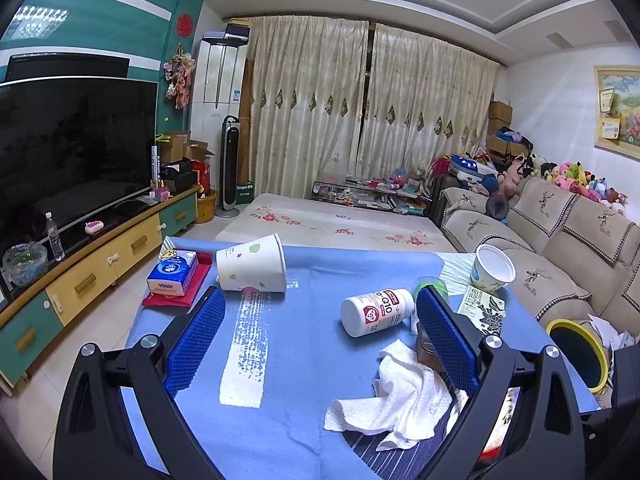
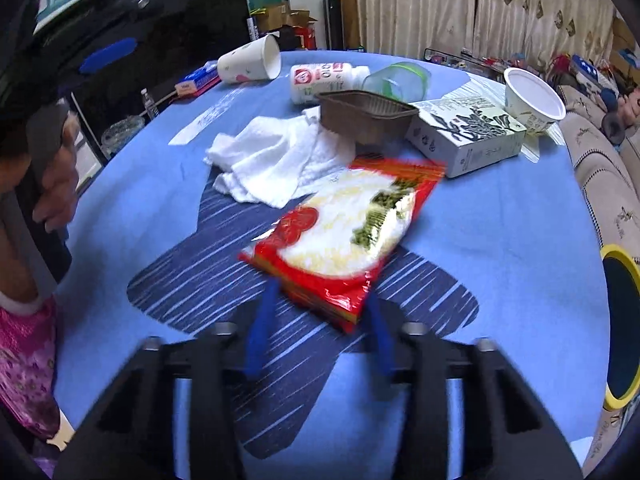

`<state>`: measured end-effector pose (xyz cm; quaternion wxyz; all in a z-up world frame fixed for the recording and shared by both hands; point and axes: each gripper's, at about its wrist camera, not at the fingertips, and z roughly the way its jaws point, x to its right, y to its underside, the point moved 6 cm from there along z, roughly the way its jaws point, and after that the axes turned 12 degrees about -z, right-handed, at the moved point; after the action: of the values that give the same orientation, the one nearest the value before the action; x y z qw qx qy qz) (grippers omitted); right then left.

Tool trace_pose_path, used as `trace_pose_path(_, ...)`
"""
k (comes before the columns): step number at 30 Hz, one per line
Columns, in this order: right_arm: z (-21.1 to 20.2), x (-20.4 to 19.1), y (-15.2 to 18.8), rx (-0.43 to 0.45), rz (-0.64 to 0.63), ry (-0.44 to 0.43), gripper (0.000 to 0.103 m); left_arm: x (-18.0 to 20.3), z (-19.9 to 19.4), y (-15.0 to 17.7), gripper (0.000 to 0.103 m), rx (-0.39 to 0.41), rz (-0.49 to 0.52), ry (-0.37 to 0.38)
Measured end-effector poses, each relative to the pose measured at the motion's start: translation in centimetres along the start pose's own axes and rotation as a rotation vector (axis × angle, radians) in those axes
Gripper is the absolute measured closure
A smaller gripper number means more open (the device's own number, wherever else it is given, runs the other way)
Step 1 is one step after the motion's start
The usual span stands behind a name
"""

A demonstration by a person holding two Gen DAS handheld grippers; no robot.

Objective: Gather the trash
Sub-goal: 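Grasp the red-and-white snack bag with the right gripper, then carry the snack bag over the bin and open the right gripper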

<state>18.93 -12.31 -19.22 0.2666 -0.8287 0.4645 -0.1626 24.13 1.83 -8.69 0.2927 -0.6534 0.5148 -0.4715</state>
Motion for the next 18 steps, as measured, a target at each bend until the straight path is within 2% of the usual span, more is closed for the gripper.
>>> trace_pose_path(3, 0.0, 0.6, 0.2, 0.011, 0.044, -0.044, 0.099, 0.0, 0.0, 0.1, 0.008, -0.006, -0.003, 0.0)
trace_pose_path(11, -1.9, 1.2, 0.8, 0.056, 0.081, -0.091, 0.101, 0.2, 0.4, 0.3, 0.008, -0.011, 0.014, -0.004)
trace_pose_path(18, -4.4, 2.6, 1.8, 0.076, 0.087, -0.081, 0.101, 0.2, 0.4, 0.3, 0.008, -0.013, 0.016, -0.006)
